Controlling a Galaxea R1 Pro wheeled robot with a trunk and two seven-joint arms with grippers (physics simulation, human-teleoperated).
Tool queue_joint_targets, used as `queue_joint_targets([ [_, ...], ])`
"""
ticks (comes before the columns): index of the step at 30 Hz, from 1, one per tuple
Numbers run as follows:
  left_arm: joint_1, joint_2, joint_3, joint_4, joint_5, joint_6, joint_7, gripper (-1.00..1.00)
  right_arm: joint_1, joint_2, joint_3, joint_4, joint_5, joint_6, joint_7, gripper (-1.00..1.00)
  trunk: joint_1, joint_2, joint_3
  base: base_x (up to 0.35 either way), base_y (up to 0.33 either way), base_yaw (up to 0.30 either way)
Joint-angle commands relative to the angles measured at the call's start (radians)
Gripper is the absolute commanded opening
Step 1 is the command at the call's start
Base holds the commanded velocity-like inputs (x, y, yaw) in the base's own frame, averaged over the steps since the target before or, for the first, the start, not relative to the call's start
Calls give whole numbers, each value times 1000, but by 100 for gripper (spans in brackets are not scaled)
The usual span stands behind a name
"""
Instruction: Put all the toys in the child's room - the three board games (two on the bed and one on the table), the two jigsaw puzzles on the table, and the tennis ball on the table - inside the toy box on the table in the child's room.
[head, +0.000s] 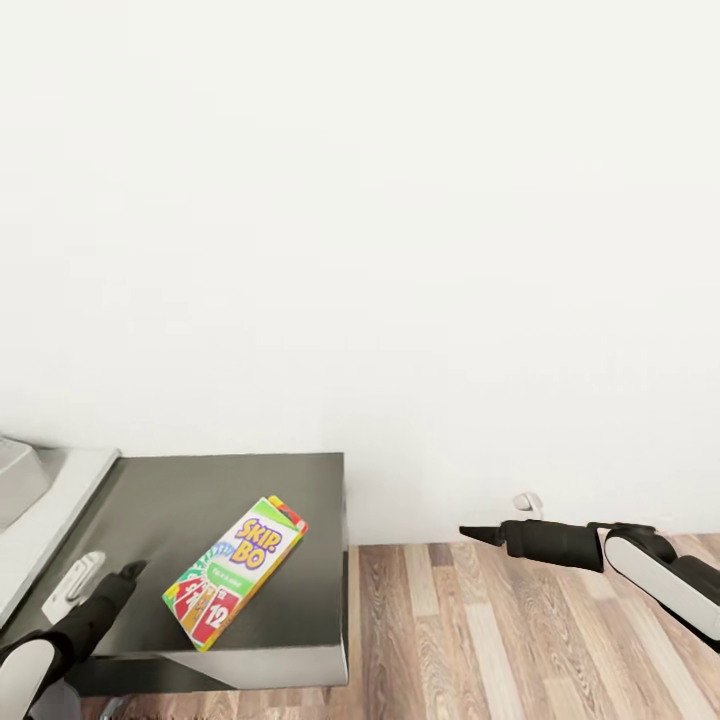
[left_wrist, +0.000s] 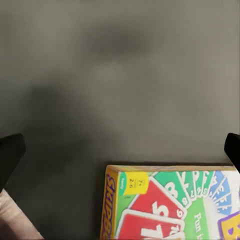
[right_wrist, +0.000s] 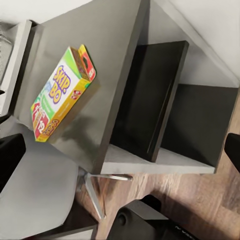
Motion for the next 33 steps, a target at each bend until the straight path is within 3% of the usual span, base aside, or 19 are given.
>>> queue_joint_targets([
  [1,-1,0,0,-3,9,3,8,100,-2,-1,3,0,-7,3,0,100,1,-2,-2,0,0,184],
  [16,-4,-1,-8,-7,10,5,10,100,-2,-1,3,1,-8,3,-1,100,1,-2,-2,0,0,75],
  [21,-9,-1,-39,-3,12,6,11,100,-2,-1,3,2,-8,3,-1,100,1,-2,-2,0,0,15],
  [33,-64,-4,-154,11,17,30,12,100,-2,0,3,8,-8,3,-2,100,1,-2,-2,0,0,5],
])
